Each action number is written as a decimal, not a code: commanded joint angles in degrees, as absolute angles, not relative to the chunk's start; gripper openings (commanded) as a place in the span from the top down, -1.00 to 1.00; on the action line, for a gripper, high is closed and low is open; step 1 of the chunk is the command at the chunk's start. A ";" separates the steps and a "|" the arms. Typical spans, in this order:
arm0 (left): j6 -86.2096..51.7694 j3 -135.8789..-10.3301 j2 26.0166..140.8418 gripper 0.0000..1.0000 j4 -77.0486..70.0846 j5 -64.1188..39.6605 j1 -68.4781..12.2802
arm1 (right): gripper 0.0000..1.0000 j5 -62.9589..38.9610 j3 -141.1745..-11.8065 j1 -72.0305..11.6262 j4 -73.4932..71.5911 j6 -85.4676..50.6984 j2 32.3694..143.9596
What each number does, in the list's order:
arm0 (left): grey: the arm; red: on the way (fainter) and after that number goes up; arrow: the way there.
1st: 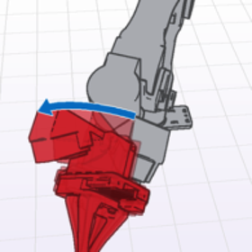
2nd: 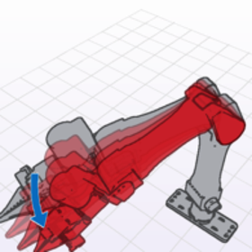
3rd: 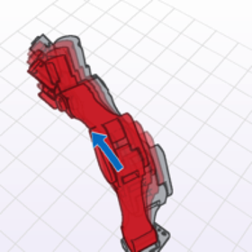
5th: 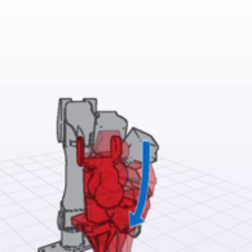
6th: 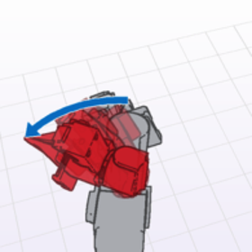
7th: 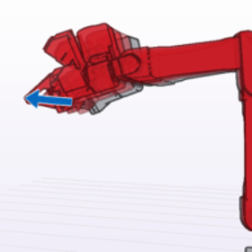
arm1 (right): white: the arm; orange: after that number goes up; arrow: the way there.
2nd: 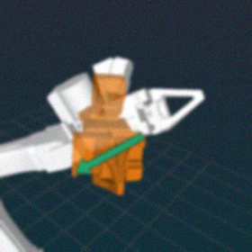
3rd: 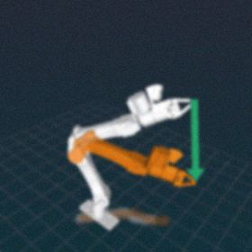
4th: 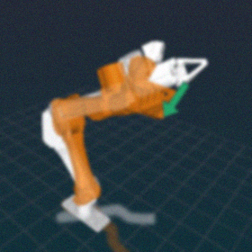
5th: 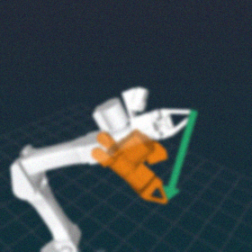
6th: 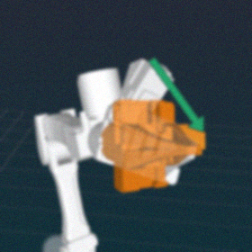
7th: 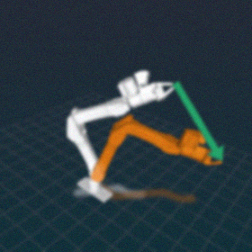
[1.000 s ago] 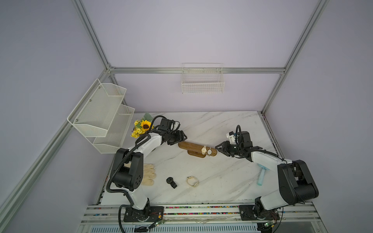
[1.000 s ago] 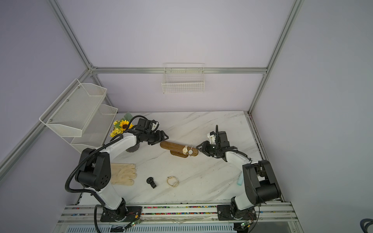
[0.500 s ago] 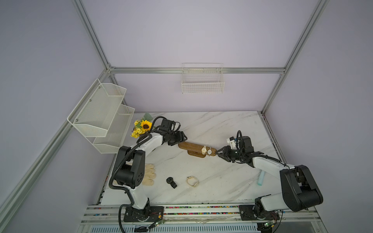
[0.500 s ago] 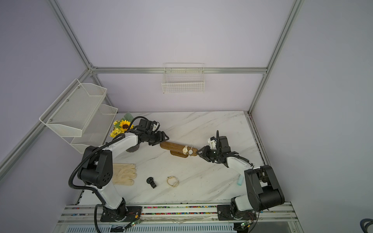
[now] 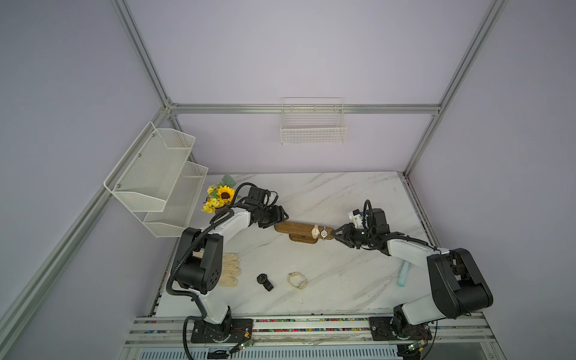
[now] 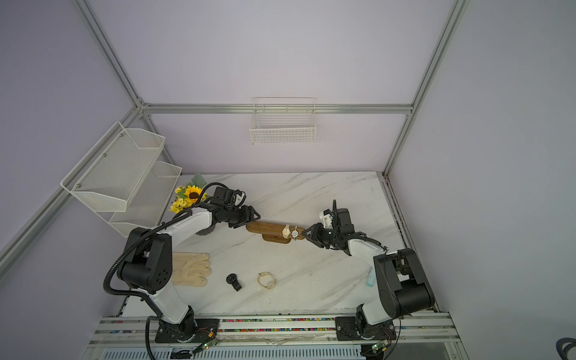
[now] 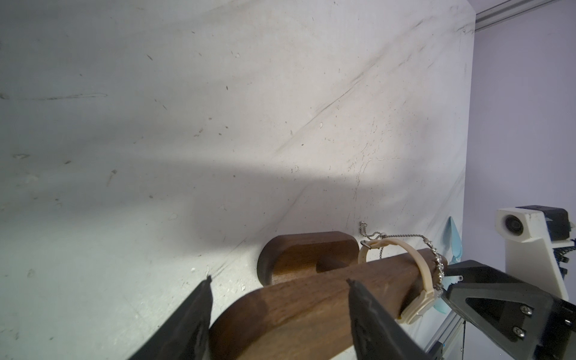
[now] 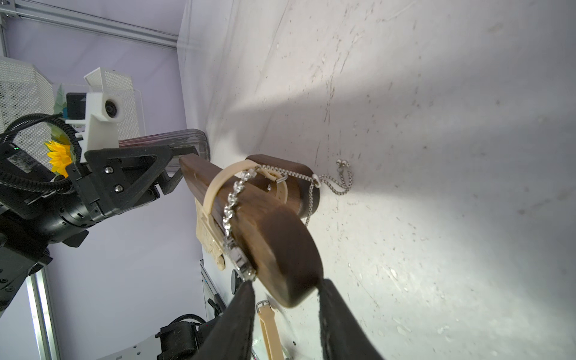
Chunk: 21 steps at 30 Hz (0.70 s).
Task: Place watch on stand
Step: Adjust the stand at the center of the board.
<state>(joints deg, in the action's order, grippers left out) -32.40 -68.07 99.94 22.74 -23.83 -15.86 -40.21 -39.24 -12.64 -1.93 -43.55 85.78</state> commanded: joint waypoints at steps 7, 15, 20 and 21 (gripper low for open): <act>-31.08 -70.07 95.19 -0.38 24.34 -20.77 -15.39 | 0.25 -32.74 -40.30 -13.05 10.83 -36.91 78.00; -26.60 -72.48 91.14 -0.38 27.52 -13.93 -15.11 | 0.24 -16.16 -38.59 -24.10 23.20 -37.65 64.01; -24.94 -71.93 87.56 -0.37 28.83 -12.07 -15.16 | 0.25 -5.37 -38.33 -37.65 25.96 -43.97 60.08; -24.96 -71.51 86.73 -0.37 28.77 -11.85 -15.29 | 0.25 -3.60 -38.41 -40.18 25.85 -45.02 60.24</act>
